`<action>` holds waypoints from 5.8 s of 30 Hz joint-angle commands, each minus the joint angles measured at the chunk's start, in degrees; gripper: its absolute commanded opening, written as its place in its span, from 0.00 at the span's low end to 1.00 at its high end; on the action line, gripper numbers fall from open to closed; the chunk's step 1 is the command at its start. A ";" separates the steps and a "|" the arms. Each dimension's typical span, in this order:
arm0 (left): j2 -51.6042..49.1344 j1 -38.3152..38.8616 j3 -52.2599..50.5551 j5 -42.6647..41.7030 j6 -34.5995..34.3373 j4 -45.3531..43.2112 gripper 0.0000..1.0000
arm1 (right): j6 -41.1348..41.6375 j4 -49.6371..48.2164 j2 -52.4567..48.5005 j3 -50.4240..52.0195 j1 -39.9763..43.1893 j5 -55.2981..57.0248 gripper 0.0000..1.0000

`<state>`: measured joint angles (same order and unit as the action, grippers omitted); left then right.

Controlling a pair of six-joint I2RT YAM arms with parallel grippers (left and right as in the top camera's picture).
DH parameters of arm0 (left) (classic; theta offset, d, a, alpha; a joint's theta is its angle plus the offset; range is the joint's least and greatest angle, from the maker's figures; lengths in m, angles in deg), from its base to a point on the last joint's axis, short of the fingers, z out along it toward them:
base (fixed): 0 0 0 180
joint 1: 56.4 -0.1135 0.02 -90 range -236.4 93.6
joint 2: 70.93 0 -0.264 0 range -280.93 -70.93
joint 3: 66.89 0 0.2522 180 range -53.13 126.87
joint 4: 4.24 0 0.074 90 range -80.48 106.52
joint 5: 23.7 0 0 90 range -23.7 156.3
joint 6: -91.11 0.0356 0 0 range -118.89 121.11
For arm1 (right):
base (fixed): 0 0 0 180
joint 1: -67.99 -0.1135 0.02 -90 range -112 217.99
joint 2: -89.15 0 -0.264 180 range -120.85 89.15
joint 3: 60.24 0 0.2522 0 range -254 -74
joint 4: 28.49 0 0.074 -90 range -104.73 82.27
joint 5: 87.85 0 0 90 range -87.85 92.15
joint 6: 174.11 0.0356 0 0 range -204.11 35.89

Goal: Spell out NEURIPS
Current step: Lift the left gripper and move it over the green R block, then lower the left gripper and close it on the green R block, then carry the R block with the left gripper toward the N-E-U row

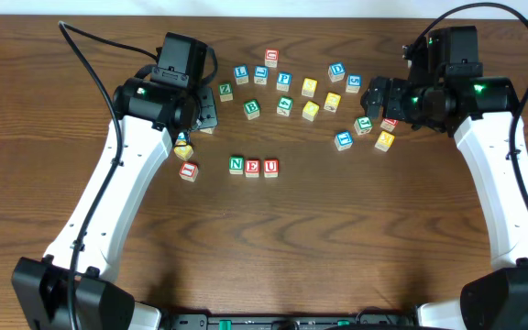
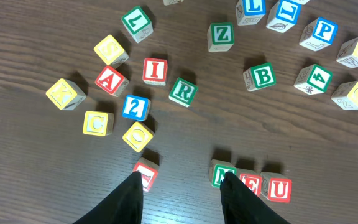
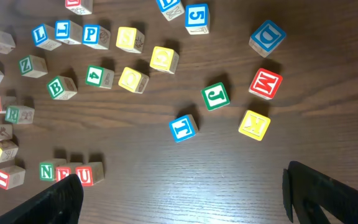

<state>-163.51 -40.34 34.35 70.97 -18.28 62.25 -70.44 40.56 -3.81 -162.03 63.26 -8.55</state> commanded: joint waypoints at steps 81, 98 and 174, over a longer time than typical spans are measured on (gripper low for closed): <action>-23.63 -1.01 30.60 -2.03 4.17 13.22 0.41 | 0.44 0.02 0.00 -1.01 -0.24 0.04 0.99; -25.07 -2.60 20.22 -2.95 12.35 11.13 0.41 | 0.44 0.02 0.00 -1.01 -0.35 0.04 0.99; -29.42 -2.51 11.08 -0.17 16.87 -7.78 0.30 | 0.44 0.02 0.00 -1.01 -0.35 0.04 0.99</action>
<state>-198.28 -42.90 44.01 69.70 -1.61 54.27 -70.44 40.58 -3.81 -162.03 63.26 -8.55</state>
